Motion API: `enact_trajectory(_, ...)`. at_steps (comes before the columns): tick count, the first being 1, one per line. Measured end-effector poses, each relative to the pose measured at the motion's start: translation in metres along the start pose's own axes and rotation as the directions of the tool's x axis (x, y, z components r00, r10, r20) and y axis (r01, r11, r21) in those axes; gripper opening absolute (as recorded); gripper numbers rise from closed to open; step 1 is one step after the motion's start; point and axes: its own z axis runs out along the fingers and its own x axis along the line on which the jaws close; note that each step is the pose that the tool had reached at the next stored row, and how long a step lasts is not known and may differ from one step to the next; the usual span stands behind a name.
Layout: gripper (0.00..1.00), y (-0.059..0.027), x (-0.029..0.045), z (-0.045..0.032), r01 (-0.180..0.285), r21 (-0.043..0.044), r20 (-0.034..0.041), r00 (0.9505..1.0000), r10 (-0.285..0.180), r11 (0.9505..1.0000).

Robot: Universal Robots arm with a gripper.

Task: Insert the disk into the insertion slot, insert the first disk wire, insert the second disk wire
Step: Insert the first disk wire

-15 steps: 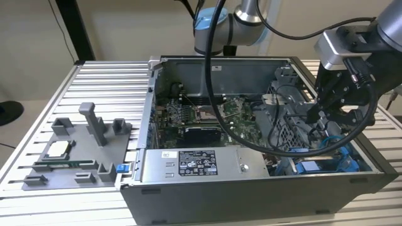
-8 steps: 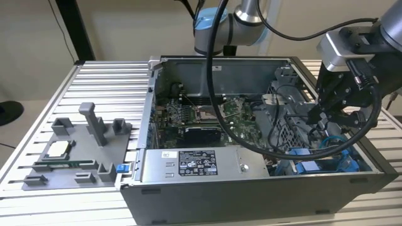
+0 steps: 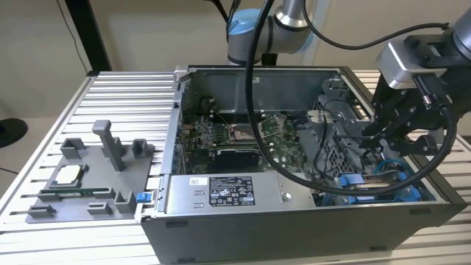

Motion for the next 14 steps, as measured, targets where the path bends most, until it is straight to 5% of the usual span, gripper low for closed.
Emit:
enact_trajectory(8,1.00,-0.0004,0.0045,0.0092,0.001,-0.0001,0.0040,1.0000,-0.001,1.0000)
enact_trajectory(9,0.00,-0.0004,0.0045,0.0093,0.001,0.0003,0.0069,1.0000,-0.001,1.0000)
enact_trajectory(14,0.00,-0.0004,0.0058,0.0106,0.004,0.0071,0.0139,0.9999,-0.004,1.0000)
